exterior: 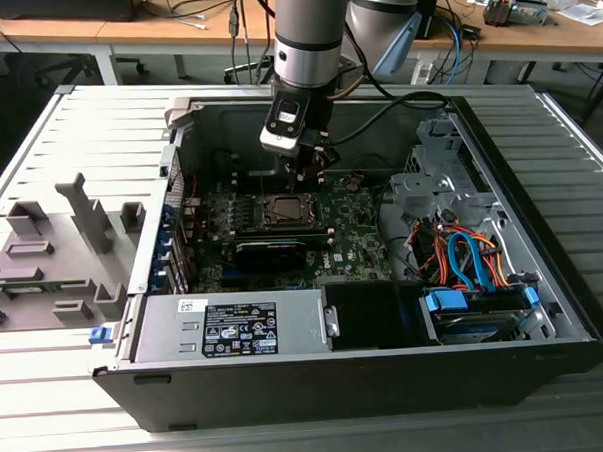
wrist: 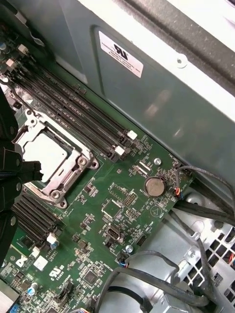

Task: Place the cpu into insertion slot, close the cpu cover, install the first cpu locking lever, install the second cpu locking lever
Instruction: 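Install the first cpu locking lever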

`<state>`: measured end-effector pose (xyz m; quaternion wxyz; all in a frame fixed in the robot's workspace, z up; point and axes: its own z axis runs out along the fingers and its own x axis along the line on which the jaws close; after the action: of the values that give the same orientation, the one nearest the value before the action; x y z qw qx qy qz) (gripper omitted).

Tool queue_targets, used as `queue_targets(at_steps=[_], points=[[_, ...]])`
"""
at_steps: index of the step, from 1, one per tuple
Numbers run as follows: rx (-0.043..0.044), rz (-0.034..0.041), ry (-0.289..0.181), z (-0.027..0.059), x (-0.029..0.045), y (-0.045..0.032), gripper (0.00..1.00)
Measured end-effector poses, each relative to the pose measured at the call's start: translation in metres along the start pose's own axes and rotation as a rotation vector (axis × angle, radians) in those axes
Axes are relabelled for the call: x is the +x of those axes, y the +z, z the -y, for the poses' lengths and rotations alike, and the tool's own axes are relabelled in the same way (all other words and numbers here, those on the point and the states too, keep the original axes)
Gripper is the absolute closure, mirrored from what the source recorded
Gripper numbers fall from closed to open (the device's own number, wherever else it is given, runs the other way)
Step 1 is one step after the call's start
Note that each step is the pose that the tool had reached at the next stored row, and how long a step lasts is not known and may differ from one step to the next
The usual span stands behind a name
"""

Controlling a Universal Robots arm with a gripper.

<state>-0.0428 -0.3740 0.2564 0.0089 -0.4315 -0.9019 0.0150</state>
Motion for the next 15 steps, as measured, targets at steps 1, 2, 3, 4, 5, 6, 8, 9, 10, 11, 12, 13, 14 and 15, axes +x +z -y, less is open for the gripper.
queue_targets(at_steps=[1, 2, 3, 4, 5, 6, 8, 9, 10, 11, 12, 13, 14, 15], points=[[0.0001, 0.0001, -0.004, 0.0, 0.0, 0.0, 0.89], [0.0001, 0.0003, -0.009, 0.0, 0.0, 0.0, 0.89], [0.0001, 0.0005, -0.015, 0.0, 0.0, 0.0, 0.89], [0.0001, 0.0006, -0.018, 0.0, 0.0, 0.0, 0.89], [0.0001, 0.0008, -0.022, 0.0, 0.0, 0.0, 0.89], [0.0001, 0.0009, -0.025, 0.0, 0.0, 0.0, 0.89], [0.0001, 0.0011, -0.032, 0.0, 0.0, 0.0, 0.89], [0.0002, 0.0013, -0.035, 0.0, 0.0, 0.0, 0.89], [0.0002, 0.0014, -0.039, 0.0, 0.0, 0.0, 0.89], [0.0002, 0.0015, -0.042, 0.0, 0.0, 0.0, 0.89], [0.0002, 0.0017, -0.049, 0.0, 0.0, 0.0, 0.89], [0.0002, 0.0018, -0.053, 0.0, 0.0, 0.0, 0.89], [0.0003, 0.002, -0.056, 0.0, 0.0, 0.0, 0.89], [0.0003, 0.0022, -0.062, 0.0, 0.0, 0.0, 0.89]])
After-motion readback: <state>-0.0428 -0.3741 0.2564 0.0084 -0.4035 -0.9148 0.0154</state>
